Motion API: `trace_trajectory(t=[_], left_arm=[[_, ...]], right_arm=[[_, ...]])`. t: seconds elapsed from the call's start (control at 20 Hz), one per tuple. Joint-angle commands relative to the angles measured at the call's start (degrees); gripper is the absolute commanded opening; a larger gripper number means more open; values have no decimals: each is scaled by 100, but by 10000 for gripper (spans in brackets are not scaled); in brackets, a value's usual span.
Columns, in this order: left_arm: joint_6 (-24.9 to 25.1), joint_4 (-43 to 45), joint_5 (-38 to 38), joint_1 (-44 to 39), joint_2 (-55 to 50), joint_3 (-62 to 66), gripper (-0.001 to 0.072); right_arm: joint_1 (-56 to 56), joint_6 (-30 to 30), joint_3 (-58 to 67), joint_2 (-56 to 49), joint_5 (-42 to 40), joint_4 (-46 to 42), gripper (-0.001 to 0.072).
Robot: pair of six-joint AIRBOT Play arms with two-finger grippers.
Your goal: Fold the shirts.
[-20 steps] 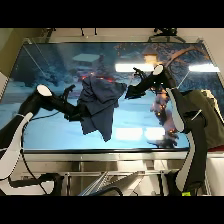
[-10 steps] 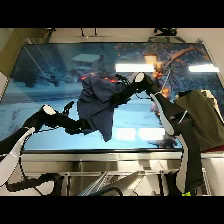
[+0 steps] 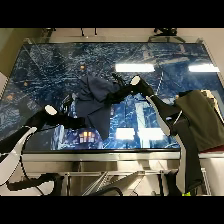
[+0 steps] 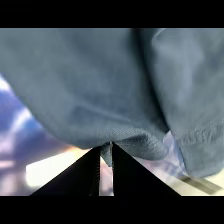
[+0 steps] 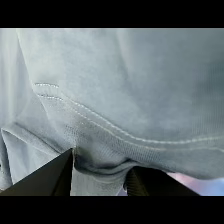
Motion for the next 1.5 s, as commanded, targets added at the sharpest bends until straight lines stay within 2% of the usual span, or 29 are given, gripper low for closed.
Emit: trace_trajectory(t=[0.0, 0.05, 0.2, 0.45, 0.55, 0.6, 0.65, 0.7, 0.9, 1.0, 1.05, 1.1, 1.15, 1.3, 1.45], left_arm=[[59, -111, -48, -39, 15, 249, 104], [61, -103, -66, -37, 15, 317, 13], [162, -101, -284, -26, 15, 481, 11], [254, -68, -479, -4, 17, 479, 12], [247, 48, -861, 170, 17, 479, 17], [245, 33, -1062, 328, 17, 479, 284], [197, 4, -1252, 498, 22, 479, 631], [138, -11, -1401, 713, 22, 479, 670], [109, -221, -1152, 1545, 15, 127, 669], [560, -968, -839, 1773, 13, -216, 669], [809, -1353, -713, 1788, 0, -343, 643], [1060, -1652, -590, 1731, -66, -413, 539], [1163, -1735, -522, 1620, -188, -413, 477], [1178, -1823, -289, 1132, -662, -372, 480], [1189, -1812, -444, 748, -999, 15, 447]], right_arm=[[4, -50, 9, -4, -68, 166, 366], [4, -48, 9, -4, -39, 151, 367], [-9, -52, 9, -4, 238, 136, 376], [-247, -26, 11, 13, 15, 151, 376], [-378, 39, 9, 13, 39, 153, 376], [-422, 39, 9, 13, 42, 153, 376], [-439, 37, 9, 13, 42, 153, 376], [-442, 37, 9, 13, 44, 151, 376], [-424, 35, 9, 13, 35, 153, 375], [-424, 33, 9, 13, 15, 153, 375], [-424, 33, 9, 13, -26, 155, 375], [-422, 33, 9, 13, -72, 155, 375], [-422, 33, 9, 13, -118, 157, 375], [-422, 13, 9, 13, -133, 356, 374], [-409, 13, 9, 13, -122, 450, 375]])
